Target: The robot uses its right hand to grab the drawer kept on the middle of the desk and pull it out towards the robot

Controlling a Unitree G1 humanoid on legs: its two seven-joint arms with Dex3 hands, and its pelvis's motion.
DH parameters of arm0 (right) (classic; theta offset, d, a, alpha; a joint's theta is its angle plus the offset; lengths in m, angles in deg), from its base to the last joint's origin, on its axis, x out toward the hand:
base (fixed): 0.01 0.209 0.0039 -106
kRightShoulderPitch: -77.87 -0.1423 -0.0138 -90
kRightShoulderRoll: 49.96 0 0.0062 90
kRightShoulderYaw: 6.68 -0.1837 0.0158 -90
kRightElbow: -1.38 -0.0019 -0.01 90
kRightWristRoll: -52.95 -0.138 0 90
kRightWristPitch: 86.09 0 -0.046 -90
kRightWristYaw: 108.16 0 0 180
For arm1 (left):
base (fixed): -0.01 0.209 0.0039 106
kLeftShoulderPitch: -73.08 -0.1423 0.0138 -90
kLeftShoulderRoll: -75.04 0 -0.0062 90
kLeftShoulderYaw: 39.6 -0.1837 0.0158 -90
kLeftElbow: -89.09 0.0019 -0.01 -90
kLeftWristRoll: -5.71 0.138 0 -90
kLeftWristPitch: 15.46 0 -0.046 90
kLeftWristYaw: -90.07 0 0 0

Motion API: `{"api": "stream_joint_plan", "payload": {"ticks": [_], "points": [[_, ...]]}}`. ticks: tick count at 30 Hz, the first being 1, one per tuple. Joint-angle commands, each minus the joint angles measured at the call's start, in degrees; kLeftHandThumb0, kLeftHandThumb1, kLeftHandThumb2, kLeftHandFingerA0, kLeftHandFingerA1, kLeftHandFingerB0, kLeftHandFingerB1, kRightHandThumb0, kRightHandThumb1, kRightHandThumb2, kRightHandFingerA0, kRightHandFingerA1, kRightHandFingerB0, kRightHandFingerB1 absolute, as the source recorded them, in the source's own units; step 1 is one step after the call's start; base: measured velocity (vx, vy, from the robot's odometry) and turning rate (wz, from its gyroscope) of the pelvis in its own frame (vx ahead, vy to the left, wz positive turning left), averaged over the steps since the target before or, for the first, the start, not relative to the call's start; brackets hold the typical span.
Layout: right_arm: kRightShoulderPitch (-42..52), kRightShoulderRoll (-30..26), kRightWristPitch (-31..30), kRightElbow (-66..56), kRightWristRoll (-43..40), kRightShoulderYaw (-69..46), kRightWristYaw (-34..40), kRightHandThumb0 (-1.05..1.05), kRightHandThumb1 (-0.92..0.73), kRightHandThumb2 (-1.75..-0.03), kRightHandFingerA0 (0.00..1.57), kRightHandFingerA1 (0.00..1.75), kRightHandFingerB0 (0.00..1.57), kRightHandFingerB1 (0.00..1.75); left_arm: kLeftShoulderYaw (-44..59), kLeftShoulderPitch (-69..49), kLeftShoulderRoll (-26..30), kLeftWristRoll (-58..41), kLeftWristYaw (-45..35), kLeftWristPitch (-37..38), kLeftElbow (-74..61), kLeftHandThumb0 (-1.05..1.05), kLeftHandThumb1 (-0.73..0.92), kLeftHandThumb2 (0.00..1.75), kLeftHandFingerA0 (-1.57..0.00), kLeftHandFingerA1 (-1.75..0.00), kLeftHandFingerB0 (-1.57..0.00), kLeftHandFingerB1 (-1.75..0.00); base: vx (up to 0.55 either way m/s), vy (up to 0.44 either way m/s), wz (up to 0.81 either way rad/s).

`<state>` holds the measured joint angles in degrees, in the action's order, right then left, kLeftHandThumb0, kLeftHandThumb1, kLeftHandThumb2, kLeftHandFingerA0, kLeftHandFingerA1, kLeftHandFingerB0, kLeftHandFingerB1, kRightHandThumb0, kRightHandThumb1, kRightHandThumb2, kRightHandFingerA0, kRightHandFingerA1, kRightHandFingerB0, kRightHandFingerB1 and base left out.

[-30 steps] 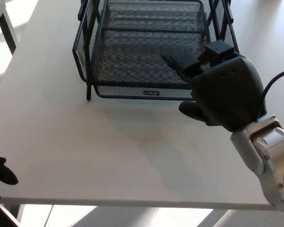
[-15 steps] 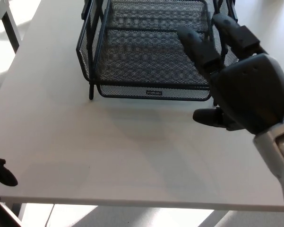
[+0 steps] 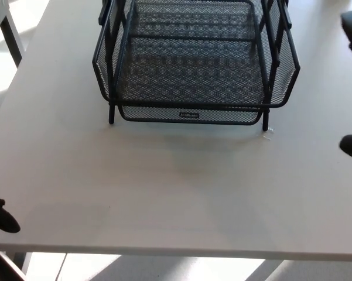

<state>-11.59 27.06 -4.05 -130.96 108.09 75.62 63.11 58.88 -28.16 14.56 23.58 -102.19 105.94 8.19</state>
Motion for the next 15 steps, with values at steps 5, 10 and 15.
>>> {"api": "stream_joint_plan", "payload": {"ticks": [5, 10, 15], "points": [[15.0, 3.0, -0.5, -2.3, -8.7, -22.0, 1.0, -0.75, -0.42, -0.77, 0.00, 0.10, 0.00, 0.23, 0.9, -0.4, 1.6, 1.1, 0.3, 1.9, 1.2, -0.30, 0.55, 0.56, -0.82, -0.89, -0.80, -0.58, 0.00, 0.000, 0.00], [18.2, 3.6, 0.4, 12.0, -6.8, -27.7, 9.8, -0.87, -0.48, -0.79, 0.00, 0.08, 0.00, 0.15, 1.1, -0.9, 1.6, 1.1, 0.0, 1.1, 0.4, -0.29, 0.56, 0.56, -0.81, -0.86, -0.80, -0.56, 0.00, 0.000, 0.00], [17.3, 1.5, 0.8, 28.8, -8.9, -29.4, 13.0, -0.92, -0.50, -0.83, 0.00, 0.19, 0.00, 0.22, 0.9, -0.6, 1.8, 1.4, -0.1, 1.1, 0.7, -0.29, 0.56, 0.56, -0.80, -0.88, -0.79, -0.56, 0.00, 0.000, 0.00]]}}
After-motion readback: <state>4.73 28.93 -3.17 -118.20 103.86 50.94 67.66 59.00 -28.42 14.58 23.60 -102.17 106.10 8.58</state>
